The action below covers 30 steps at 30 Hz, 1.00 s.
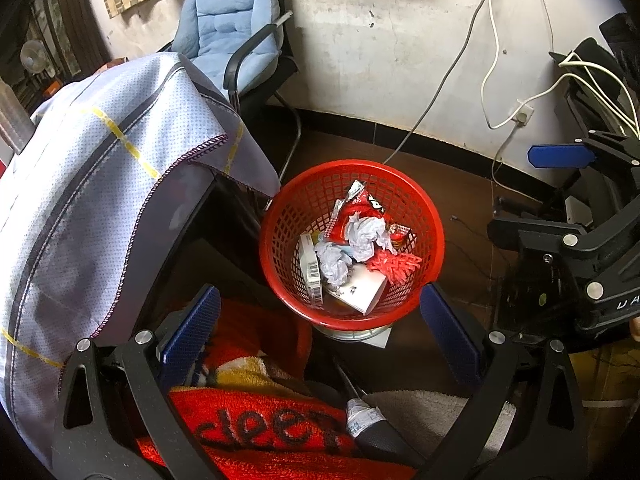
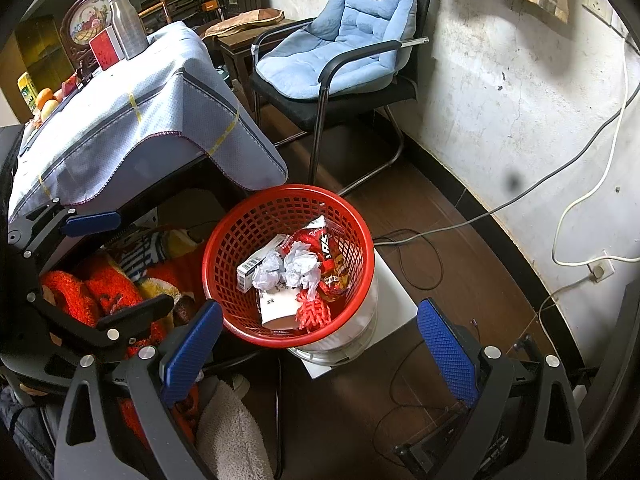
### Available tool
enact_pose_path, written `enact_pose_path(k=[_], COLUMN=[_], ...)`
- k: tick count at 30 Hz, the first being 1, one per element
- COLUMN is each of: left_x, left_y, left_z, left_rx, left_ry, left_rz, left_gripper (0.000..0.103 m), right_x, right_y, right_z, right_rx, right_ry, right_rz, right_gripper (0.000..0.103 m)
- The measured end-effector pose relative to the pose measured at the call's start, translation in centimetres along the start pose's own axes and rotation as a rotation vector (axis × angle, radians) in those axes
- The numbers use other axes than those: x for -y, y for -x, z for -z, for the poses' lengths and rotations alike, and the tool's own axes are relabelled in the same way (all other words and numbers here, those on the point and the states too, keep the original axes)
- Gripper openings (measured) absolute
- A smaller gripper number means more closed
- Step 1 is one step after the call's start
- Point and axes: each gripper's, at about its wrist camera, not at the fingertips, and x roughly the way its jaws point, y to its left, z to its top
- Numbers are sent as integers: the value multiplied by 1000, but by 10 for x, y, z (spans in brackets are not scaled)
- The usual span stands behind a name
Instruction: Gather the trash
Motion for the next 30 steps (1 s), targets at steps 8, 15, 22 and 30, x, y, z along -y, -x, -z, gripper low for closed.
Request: enact_pose_path(k=[8,15,22,30], left_x=[-1,-2,-1,-1], left_y=[-1,-4,-4,-4], left_z=[1,2,2,3], left_rx=[-3,-14,-14,-14], left_ry=[-4,1,1,0], left_rz=[-1,-1,-3,-6], left_gripper=[96,96,96,96], right_x=[0,0,0,0], right_y=[0,0,-1,-1], right_z=[0,0,1,0], right_rx=[-1,-2,-2,-3], right_ry=[-1,0,0,-1], right_rz=[0,-1,0,1], right_gripper=[96,96,96,96])
